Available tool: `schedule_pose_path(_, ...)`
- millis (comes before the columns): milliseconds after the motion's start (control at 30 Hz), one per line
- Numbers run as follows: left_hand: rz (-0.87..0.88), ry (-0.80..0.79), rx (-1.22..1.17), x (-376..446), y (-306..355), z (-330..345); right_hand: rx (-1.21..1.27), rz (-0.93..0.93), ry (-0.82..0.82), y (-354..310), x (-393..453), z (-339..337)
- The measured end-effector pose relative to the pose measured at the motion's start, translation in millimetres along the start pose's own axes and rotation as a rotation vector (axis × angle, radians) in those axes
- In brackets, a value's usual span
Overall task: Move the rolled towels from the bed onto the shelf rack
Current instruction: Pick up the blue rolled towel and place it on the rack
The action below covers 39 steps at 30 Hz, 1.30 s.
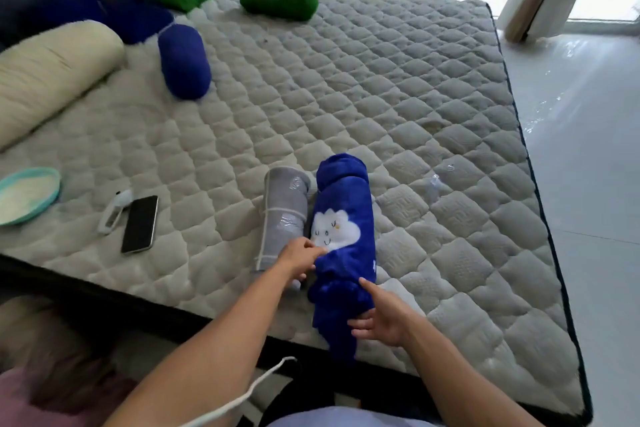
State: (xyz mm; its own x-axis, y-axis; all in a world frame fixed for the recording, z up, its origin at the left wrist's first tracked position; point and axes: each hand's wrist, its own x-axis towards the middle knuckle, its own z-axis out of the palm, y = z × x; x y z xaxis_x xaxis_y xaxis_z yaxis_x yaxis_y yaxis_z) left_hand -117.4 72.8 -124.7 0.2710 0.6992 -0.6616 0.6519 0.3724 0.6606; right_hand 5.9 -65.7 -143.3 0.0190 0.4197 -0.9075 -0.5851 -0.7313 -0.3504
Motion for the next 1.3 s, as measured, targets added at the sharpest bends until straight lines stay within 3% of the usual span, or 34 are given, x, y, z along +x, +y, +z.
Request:
schedule_pose_path(300, 0.038, -0.003, 0.199, 92, 55, -8, 0.339, -0.218, 0.383, -30, 74, -17)
schedule_pose_path(433, 0.022, -0.008, 0.156, 125, 73, -1, 0.259, -0.290, 0.588, -65, 56, -1)
schedule_pose_path(533, -0.074, -0.039, -0.072, 143, 81, 2, 0.102, -0.370, 0.666, -83, 58, 0)
schedule_pose_path(667, -0.275, -0.106, -0.363, 151, 92, 0, -0.028, -0.416, 0.687, -98, 57, -6)
schedule_pose_path(767, -0.319, -0.141, -0.457, 148, 92, 2, -0.102, -0.459, 0.687, -103, 53, -18)
schedule_pose_path(1033, -0.229, -0.110, -0.461, 102, 89, 19, -0.203, -0.600, 0.624, -96, 22, -56)
schedule_pose_path(1300, -0.059, -0.009, -0.583, 4, 63, 29, -0.168, -0.731, 0.512, -47, -26, -74)
